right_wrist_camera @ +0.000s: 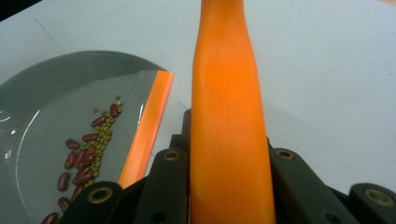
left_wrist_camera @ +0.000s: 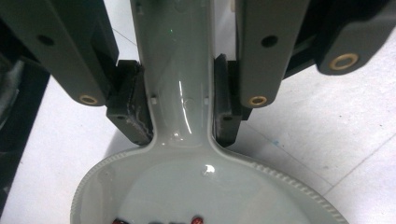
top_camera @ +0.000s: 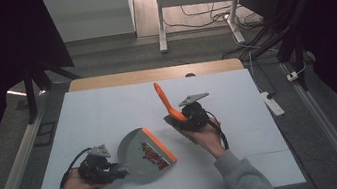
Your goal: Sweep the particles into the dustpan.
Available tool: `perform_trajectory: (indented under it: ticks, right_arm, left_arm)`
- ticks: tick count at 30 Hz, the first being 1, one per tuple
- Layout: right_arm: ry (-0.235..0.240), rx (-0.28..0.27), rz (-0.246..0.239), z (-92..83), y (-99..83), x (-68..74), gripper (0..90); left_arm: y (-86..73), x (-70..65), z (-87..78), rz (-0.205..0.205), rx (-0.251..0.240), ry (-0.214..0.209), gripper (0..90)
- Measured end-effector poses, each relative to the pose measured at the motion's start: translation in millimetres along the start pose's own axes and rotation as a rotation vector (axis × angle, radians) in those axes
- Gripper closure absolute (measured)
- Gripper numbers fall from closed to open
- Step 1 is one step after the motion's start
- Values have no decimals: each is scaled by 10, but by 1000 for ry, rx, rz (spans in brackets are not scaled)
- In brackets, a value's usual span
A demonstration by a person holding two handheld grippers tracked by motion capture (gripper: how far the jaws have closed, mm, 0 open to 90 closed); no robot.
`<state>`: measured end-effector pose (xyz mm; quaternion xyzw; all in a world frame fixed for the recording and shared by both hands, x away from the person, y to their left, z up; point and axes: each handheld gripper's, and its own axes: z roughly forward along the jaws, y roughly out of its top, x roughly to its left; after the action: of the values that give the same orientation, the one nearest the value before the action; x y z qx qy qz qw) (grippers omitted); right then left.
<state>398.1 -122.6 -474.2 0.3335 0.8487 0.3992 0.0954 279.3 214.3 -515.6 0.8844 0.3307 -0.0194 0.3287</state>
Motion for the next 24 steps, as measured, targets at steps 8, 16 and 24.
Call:
perform_trajectory:
  ticks: [8,16,24]
  right_arm:
    - [15,-15,-7,-78,-8,-28,768]
    - [29,-14,-43,-208,-63,-30,768]
    - [6,-52,-51,-420,-158,-74,768]
  left_arm:
    - [-23,4,-31,-26,-54,36,611]
    - [-41,-7,-67,-54,-101,56,611]
    - [-51,5,-127,-94,-150,70,611]
